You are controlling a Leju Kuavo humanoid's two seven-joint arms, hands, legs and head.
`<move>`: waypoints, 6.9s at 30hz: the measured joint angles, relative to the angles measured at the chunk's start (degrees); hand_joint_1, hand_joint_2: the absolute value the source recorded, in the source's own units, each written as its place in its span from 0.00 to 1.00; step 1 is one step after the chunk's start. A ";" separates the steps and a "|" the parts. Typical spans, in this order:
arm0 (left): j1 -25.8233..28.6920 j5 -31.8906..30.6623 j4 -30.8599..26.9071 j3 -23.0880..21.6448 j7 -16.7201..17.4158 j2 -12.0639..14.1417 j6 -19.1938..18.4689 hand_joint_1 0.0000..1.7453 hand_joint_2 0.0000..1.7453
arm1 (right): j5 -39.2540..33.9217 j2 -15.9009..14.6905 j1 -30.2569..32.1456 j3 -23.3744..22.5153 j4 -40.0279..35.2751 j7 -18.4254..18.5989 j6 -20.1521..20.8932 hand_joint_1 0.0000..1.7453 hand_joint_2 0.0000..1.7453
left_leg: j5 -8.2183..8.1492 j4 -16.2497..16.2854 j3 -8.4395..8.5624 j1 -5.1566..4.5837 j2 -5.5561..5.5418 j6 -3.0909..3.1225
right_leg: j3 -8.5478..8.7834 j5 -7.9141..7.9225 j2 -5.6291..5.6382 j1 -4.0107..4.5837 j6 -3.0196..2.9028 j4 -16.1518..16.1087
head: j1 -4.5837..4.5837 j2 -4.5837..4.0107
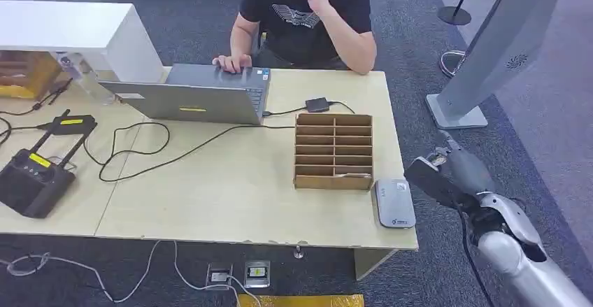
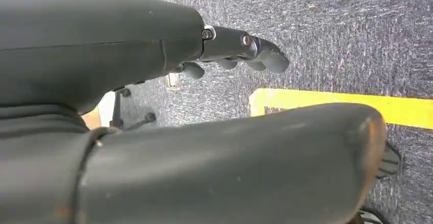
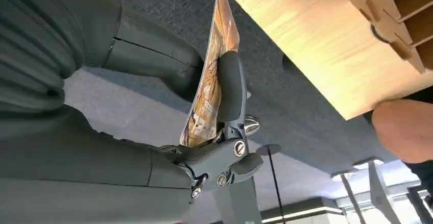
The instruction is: Pass the card to the sensor for recognition and then transmit it.
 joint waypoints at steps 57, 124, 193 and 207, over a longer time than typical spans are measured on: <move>-0.03 -0.98 0.00 1.40 0.11 -0.44 1.20 0.00 0.00 | -2.16 3.48 4.98 -1.20 11.90 -4.68 -3.50 1.00 1.00 | 0.00 0.00 0.04 -0.01 0.04 0.00 | 0.04 0.03 0.02 0.00 -0.04 0.00 | 0.00 0.00; -0.32 -2.32 0.00 1.36 2.01 -1.27 -1.90 0.00 0.00 | 37.70 36.65 -24.74 1.94 39.58 -14.10 -8.02 0.20 1.00 | 0.12 -0.01 -0.04 0.29 0.04 -0.19 | 0.00 0.05 0.00 0.31 -0.33 0.03 | 0.02 0.00; 0.29 -0.15 -0.48 5.64 4.96 -2.21 1.16 0.00 0.00 | 34.53 19.32 0.41 3.06 0.24 -2.73 0.02 0.00 1.00 | -0.06 -0.01 0.10 0.34 0.30 -0.40 | -0.01 0.02 0.31 0.35 -0.42 0.01 | 0.00 0.00; 0.28 -1.16 -0.48 5.64 2.16 -2.56 3.48 0.00 0.00 | 34.73 19.52 0.59 4.22 3.56 -0.39 -1.90 0.00 1.00 | -0.06 -0.01 0.11 0.34 0.30 -0.40 | -0.01 0.01 0.31 0.35 -0.42 0.01 | 0.02 0.00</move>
